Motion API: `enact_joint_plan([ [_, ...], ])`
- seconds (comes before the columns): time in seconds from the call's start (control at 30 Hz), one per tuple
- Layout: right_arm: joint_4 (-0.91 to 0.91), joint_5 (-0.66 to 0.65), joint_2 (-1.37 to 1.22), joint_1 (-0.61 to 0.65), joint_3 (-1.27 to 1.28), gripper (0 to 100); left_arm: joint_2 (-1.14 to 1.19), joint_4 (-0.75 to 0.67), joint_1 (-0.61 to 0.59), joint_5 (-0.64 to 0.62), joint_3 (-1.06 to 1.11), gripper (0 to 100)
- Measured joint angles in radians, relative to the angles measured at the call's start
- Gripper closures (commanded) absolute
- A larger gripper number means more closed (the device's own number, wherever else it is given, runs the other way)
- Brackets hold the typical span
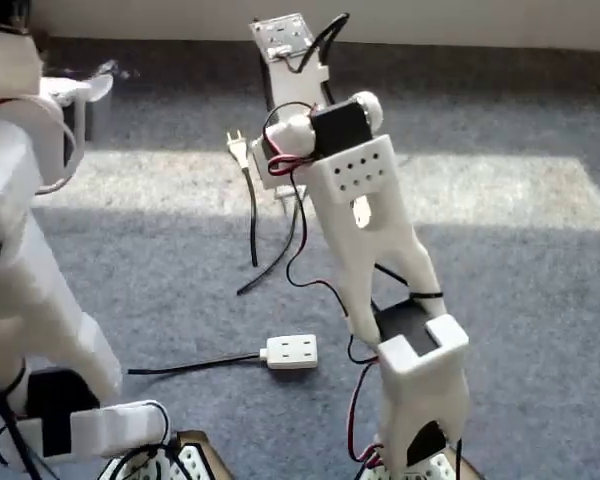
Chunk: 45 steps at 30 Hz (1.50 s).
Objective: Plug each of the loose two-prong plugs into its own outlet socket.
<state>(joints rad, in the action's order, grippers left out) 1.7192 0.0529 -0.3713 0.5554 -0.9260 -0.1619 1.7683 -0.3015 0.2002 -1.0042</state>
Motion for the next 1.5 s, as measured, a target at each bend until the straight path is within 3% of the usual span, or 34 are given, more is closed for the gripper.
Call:
enact_joint_plan([
  [0.17,0.003,0.0,0.1,-0.005,-0.061,99.3,-0.35,0.0,-0.017,0.077,0.29,75],
  [0.3,0.003,0.043,0.161,-0.005,-0.061,99.3,-0.77,-0.015,0.129,0.112,0.772,75],
  [0.5,0.003,0.121,0.166,0.072,-0.017,99.3,-1.433,-0.356,0.189,0.114,1.617,75],
  [0.63,0.003,0.126,0.166,0.11,-0.017,99.3,-1.617,-0.505,0.18,0.114,2.031,72],
  [0.87,0.003,0.126,0.166,0.11,0.009,99.3,-1.622,-0.672,0.175,0.035,2.154,52],
  [1.13,-0.023,0.144,0.219,0.117,0.256,99.3,-1.623,-0.813,0.173,-0.015,2.16,55],
  [1.5,-0.207,0.161,0.535,0.284,0.669,99.3,-1.62,-0.862,0.221,-0.055,2.16,56],
])
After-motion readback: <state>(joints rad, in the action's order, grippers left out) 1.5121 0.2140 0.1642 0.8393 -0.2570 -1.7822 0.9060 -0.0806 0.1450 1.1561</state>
